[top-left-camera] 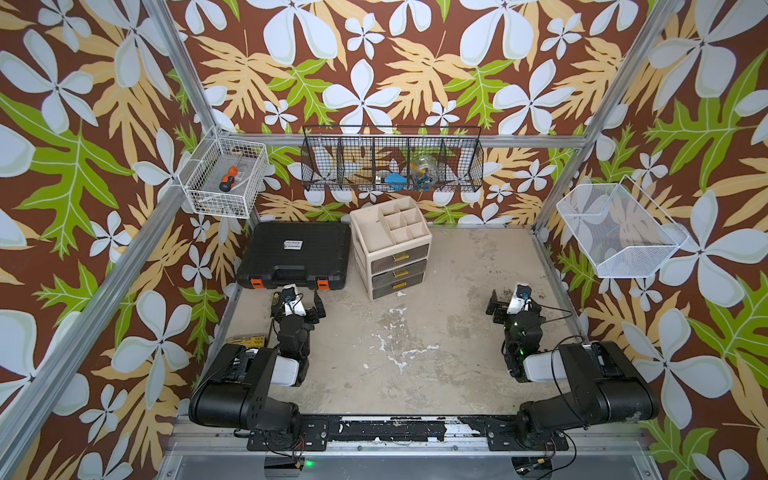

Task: Place the fruit knives into the drawer by color
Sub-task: Reset both arms

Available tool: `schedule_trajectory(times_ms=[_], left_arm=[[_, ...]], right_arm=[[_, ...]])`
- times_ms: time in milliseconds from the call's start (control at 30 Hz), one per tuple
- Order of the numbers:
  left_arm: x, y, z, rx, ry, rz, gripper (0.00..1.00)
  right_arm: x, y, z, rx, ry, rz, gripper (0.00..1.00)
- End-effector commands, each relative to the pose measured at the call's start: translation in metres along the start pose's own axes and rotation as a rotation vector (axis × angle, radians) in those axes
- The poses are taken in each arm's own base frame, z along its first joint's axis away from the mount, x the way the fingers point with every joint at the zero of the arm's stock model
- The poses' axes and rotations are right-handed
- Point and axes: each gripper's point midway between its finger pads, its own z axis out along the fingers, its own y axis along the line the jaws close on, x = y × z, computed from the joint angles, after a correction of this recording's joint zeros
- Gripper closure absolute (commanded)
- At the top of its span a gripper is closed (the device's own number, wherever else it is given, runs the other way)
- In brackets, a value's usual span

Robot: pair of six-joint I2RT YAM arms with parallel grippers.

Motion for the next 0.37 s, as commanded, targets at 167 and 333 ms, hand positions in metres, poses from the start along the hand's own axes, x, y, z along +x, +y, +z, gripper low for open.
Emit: schedule_trajectory(times_ms=[167,333], left_arm=[[-0.0102,-0.0015,-0.0002,0.009,-0.04,-0.002,0.0],[-0.0102,-0.0015,-0.0002,0.009,-0.04,-0.002,0.0]], right_arm=[[-0.0076,0.0025,0.0032,-0.008,-0.024,-0.002,0.0],[-0.0081,0.0018,0.0018,-0.007,-0.027,0.002,0.0]])
